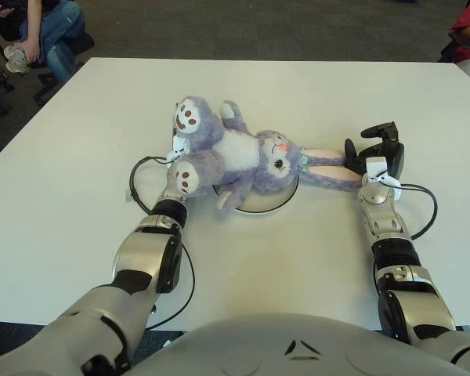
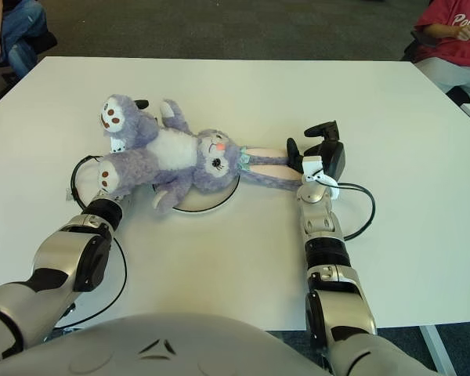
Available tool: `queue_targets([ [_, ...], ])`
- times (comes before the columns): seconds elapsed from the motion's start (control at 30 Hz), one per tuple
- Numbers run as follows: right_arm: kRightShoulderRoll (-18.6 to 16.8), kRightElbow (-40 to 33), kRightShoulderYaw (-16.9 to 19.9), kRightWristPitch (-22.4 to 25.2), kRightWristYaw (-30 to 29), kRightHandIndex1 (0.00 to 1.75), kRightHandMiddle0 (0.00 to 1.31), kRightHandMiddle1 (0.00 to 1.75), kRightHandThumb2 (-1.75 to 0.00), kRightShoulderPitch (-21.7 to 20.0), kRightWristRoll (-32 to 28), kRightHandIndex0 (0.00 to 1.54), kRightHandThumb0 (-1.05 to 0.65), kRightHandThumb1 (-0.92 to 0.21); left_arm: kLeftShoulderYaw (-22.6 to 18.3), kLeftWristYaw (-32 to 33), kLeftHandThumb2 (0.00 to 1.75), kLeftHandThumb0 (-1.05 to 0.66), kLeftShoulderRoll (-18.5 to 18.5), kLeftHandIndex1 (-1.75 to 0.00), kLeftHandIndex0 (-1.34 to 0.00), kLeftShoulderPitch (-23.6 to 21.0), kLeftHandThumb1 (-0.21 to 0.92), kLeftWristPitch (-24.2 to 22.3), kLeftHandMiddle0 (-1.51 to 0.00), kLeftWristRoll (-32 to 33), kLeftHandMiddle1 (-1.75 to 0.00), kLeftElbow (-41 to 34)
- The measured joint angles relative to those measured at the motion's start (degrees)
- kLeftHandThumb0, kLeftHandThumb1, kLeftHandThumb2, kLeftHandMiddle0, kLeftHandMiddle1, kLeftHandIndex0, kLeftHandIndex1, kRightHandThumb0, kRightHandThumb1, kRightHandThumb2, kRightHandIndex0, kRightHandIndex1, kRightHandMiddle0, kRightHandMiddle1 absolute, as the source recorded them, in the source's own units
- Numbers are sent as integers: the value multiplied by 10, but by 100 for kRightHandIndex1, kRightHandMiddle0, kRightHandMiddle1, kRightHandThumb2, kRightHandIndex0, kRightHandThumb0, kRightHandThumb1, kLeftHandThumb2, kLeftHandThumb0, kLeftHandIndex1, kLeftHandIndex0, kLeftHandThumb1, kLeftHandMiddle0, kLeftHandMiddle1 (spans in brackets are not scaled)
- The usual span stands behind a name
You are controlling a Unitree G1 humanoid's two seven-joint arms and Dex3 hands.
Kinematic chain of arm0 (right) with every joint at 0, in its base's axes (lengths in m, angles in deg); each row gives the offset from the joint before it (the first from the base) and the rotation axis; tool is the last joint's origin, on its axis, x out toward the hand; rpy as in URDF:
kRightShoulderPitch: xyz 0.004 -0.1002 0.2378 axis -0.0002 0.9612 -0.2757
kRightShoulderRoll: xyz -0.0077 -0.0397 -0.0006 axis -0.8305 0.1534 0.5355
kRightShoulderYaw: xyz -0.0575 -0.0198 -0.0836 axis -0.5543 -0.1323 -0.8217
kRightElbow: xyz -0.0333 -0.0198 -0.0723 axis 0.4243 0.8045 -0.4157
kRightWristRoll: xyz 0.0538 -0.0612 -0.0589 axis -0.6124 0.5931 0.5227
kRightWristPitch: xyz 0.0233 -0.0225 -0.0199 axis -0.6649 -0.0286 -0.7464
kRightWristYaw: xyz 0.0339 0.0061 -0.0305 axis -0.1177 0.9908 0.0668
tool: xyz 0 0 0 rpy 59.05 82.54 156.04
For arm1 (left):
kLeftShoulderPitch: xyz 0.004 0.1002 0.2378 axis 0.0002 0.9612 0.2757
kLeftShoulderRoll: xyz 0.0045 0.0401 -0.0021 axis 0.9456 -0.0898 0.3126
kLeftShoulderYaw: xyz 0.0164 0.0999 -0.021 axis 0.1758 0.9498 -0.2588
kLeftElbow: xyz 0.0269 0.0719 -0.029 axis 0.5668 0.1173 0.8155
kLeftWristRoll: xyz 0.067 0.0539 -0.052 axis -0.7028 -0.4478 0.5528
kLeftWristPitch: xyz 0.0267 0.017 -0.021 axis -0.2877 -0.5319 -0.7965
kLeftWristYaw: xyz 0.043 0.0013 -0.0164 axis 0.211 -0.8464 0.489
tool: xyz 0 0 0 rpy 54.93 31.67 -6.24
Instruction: Put the doll into the plate.
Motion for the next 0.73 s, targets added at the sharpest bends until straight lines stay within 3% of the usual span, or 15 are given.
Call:
queue_targets([
  [0.33,0,0,-3,0,-10,153,39,165,-111,2,9,64,0,-42,0,0,98,40,0,-132,0,0,54,0,-47,0,-168,0],
  [0.73,0,-3,-5,4,-23,136,44,167,-91,4,22,57,0,-53,2,1,99,40,0,-132,0,0,54,0,-47,-1,-169,0],
])
